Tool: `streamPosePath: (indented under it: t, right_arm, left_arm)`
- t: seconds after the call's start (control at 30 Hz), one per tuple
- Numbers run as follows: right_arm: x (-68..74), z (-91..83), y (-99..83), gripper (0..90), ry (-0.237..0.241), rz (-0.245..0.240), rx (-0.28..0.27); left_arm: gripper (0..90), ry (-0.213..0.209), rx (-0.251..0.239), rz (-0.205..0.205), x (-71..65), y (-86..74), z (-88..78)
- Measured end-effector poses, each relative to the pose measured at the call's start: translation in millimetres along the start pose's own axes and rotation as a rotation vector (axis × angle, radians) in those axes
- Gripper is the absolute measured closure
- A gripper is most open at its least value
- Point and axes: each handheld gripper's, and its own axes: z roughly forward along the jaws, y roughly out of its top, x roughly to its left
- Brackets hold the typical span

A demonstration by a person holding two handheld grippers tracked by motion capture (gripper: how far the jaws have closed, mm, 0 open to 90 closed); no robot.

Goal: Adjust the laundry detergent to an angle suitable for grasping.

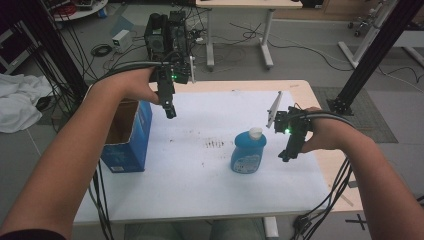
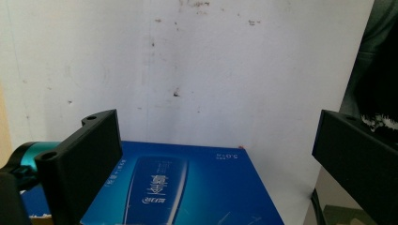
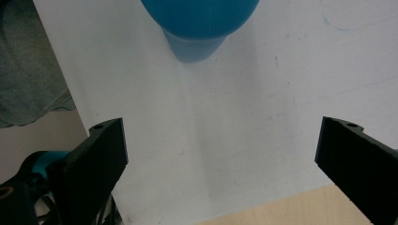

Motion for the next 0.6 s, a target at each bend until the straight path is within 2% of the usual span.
streamPosePath:
  t: [0.3, 0.37, 0.4, 0.47, 0.53, 0.6]
  right_arm:
    - [1.0, -3.5, -3.7, 1.6, -0.01, 0.003, -0.007]
    - [0.6, -3.2, -4.0, 1.6, -0.012, 0.005, -0.003]
    - [0.2, -3.7, -4.1, 1.6, -0.013, -0.001, -0.002]
    - [0.2, -3.8, -4.0, 1.6, -0.014, 0.0, -0.003]
    - [0.7, -3.5, -3.0, 1.7, -0.02, 0.001, -0.003]
    - [0.9, -3.0, -2.3, 1.6, -0.022, 0.0, -0.006]
  left_arm:
    - [1.7, 0.01, 0.006, 0.01, -0.5, 5.3, 1.9]
    - [1.7, -0.002, 0.01, 0.009, -0.8, 6.5, 2.0]
    - [1.7, 0.017, 0.011, 0.015, -1.7, 6.9, 2.3]
    - [1.7, 0.005, 0.013, 0.008, -2.3, 6.7, 2.2]
    - [1.7, 0.016, 0.013, 0.014, -2.9, 5.7, 2.8]
    - [1.7, 0.007, 0.018, 0.01, -2.3, 4.4, 3.5]
